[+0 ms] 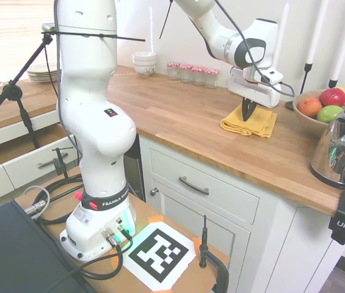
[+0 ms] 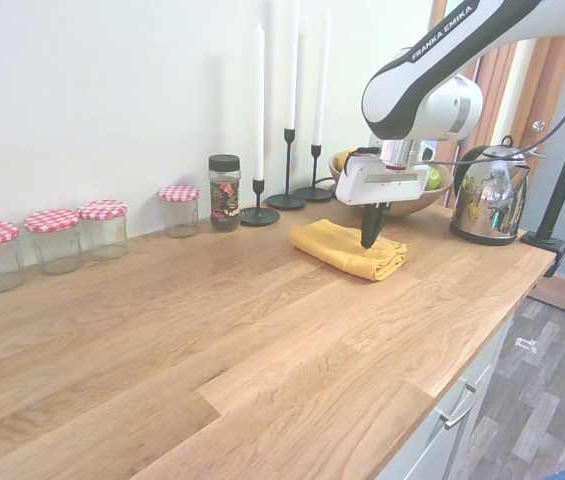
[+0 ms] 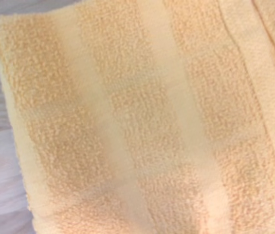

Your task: Wipe the counter

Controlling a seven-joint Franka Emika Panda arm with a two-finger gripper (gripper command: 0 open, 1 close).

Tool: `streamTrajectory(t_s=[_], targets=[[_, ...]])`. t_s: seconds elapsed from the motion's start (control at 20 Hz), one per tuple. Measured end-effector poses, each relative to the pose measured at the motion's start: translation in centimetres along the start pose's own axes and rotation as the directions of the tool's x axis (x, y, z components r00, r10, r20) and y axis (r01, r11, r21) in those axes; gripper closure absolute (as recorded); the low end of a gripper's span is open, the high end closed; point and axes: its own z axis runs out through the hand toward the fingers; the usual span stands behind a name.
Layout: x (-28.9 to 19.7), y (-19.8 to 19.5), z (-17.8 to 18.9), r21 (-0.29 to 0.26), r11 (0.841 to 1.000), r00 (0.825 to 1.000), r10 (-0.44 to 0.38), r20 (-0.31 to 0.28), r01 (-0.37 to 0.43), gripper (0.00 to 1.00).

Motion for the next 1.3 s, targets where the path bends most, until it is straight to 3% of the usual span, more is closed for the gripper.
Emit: streamTrajectory(t_s=[0.25,0.3,1.3], targets=[[1.0,0.4,-0.9,0.01,1.0,1.0,0.001,-0.013,-0.001,1.0],[1.2,0.5,-1.2,0.01,1.0,1.0,0.0,-0.013,0.0,0.0],[0.6,0.2,-1.0,-0.005,1.0,1.0,-0.018,0.012,0.018,0.0]])
